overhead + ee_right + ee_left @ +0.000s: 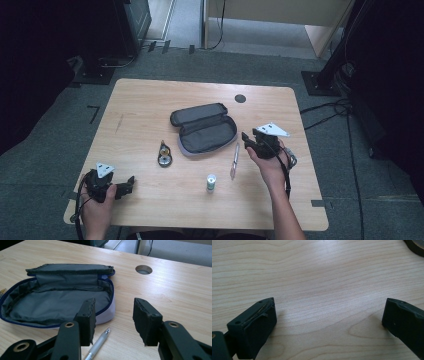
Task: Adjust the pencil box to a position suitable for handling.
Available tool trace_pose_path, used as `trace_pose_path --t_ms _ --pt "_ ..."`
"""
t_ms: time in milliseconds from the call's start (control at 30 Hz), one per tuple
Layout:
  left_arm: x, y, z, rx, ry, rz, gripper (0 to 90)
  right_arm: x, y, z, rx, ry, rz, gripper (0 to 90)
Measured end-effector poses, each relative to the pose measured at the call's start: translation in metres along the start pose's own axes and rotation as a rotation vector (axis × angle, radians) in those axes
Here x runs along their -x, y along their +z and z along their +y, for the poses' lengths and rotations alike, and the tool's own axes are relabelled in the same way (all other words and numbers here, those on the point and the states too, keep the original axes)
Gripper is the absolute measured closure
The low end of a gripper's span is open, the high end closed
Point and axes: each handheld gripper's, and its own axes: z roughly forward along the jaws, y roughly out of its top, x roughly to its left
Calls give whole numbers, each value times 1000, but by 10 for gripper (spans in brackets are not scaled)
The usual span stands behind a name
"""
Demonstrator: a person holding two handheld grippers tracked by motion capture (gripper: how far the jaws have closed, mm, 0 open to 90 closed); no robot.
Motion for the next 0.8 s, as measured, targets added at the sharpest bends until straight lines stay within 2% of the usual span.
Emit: trace_pose_path --t_ms 333,367,500,700,800 --pt "0 0 0 -1 1 0 0 0 20 3 -24 -14 10 553" --pt "0 0 0 -2 2 0 0 0 22 3 -35 -8 18 557" --pt "0 0 0 -1 2 0 0 3 29 3 -28 19 25 566" --pt "0 0 0 -1 2 0 0 7 41 3 -49 19 16 601" --pt "0 0 0 -1 2 0 0 8 45 6 -58 28 34 655"
